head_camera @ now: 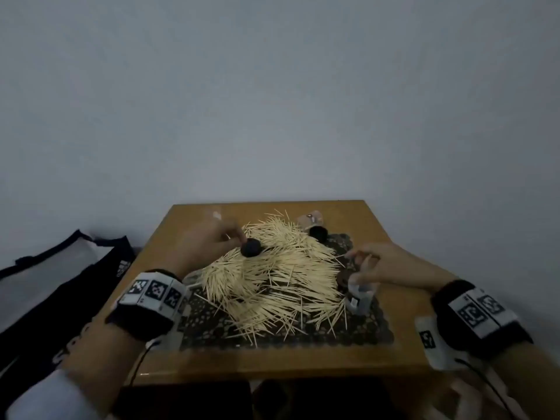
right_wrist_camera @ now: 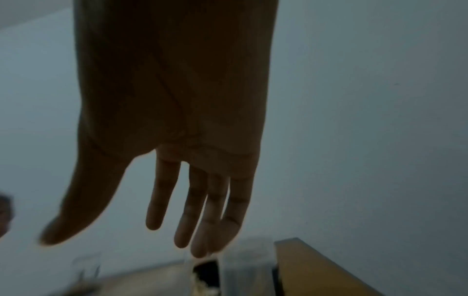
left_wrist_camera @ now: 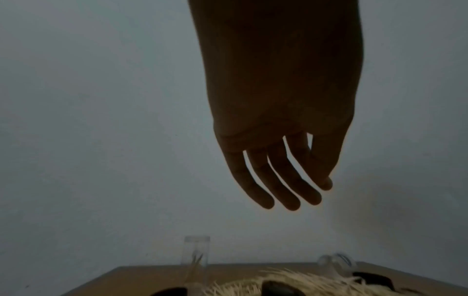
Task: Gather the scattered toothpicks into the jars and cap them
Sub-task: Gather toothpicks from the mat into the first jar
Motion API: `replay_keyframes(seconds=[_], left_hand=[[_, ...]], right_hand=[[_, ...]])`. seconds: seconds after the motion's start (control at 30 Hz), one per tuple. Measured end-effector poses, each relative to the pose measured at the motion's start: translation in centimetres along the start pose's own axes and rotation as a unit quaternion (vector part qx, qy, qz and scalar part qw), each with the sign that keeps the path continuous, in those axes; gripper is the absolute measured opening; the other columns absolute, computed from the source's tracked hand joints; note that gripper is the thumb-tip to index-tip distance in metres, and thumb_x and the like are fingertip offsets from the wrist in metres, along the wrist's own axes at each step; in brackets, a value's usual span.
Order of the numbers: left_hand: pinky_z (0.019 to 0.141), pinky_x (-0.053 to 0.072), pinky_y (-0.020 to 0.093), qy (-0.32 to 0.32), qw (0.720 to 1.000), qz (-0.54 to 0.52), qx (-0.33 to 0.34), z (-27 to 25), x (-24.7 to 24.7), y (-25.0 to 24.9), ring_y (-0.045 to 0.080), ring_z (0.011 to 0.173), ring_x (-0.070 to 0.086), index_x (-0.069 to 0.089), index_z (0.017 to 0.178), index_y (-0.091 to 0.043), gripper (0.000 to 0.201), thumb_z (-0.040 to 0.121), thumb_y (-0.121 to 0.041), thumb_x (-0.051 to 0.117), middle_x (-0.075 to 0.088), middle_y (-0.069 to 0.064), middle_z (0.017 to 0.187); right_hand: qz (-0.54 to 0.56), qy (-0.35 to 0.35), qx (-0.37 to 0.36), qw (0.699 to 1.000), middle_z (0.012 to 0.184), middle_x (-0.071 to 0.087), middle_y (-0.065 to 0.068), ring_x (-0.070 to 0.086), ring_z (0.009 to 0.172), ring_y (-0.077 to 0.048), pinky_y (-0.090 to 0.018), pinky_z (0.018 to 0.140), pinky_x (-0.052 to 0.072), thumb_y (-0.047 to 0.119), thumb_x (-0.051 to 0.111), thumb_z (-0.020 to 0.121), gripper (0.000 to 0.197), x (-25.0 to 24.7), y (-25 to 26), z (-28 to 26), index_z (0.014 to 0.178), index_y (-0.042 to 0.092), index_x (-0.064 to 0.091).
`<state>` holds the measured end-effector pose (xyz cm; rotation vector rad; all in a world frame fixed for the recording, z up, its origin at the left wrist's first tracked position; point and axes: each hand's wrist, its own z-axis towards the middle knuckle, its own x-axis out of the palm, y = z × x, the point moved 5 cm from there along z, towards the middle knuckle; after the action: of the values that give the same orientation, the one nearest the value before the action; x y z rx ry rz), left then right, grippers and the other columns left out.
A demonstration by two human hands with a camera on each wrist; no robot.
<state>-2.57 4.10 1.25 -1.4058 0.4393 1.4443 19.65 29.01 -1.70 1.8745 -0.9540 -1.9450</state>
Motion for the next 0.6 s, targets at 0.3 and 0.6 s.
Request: replay_keyframes(seconds=[0.3,0.6], left_hand=[[0.067,0.055,0.031,-0.085,0.993,-0.017,0.076,-1.4,2.9,0.1,-0.011,0.079,0.055,0.066,0.101,-0.031,0.018,0.095,-0.034,0.050,0.065,-0.023,0.098],[0.075,0.045,0.012,-0.078,0.982,-0.140,0.101,-0.5,5.1,-2.3,-0.003,0.095,0.056,0.044,0.140,-0.027,0.077,0.078,-0.071,0.058,0.057,-0.018,0.113]], right_hand=[[-0.182,-0.057,0.044,0.981,0.105,0.061,0.007,0.055,0.096,-0.010,-0.022,0.074,0.042,0.025,0.078,0.073,0.037,1.7,1.3,1.3,0.108,0.023,0.065],[0.042,-0.108,-0.057,0.992,0.100,0.061,0.012,0.059,0.090,-0.006,-0.027,0.074,0.047,0.044,0.082,0.065,0.051,3.2,11.4,6.9,0.110,0.031,0.061]])
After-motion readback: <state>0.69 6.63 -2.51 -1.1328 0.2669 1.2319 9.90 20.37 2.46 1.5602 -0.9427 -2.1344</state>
